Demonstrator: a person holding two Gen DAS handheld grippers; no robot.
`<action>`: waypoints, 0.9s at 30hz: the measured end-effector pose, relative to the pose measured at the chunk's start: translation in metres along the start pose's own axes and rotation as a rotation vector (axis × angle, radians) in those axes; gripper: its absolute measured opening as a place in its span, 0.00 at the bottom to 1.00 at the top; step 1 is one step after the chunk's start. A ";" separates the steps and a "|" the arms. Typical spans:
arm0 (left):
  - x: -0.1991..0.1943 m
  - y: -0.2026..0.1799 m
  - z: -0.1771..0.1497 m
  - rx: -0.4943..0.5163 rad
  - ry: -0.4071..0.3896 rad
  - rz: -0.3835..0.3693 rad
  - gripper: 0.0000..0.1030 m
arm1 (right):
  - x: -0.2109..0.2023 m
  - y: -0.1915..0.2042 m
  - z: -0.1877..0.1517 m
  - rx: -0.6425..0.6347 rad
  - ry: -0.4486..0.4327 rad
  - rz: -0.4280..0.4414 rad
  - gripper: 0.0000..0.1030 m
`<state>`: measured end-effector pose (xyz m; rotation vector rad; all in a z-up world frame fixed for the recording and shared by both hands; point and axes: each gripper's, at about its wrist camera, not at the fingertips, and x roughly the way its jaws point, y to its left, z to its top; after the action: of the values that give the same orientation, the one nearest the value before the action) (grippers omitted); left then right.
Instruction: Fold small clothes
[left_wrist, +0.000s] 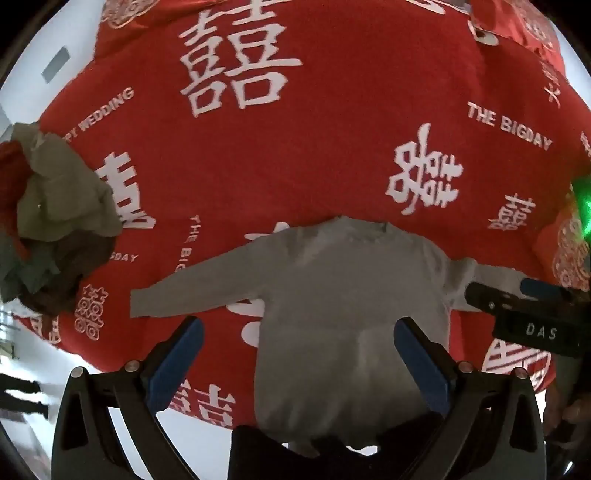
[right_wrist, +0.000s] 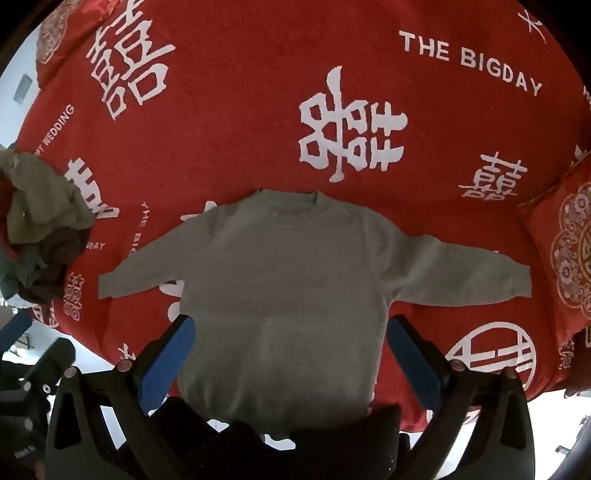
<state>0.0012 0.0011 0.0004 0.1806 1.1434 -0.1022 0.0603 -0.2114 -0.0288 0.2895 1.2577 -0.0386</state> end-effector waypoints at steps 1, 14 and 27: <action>0.000 0.001 0.001 -0.009 0.002 0.010 1.00 | 0.001 0.000 0.000 -0.003 0.006 -0.001 1.00; 0.000 -0.015 0.008 0.034 0.018 0.048 1.00 | 0.001 -0.016 0.007 0.009 0.012 -0.011 1.00; 0.003 -0.021 0.006 0.042 0.012 0.038 1.00 | -0.003 -0.037 0.006 0.070 -0.004 -0.011 1.00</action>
<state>0.0045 -0.0206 -0.0021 0.2407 1.1498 -0.0915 0.0576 -0.2488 -0.0317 0.3430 1.2556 -0.0930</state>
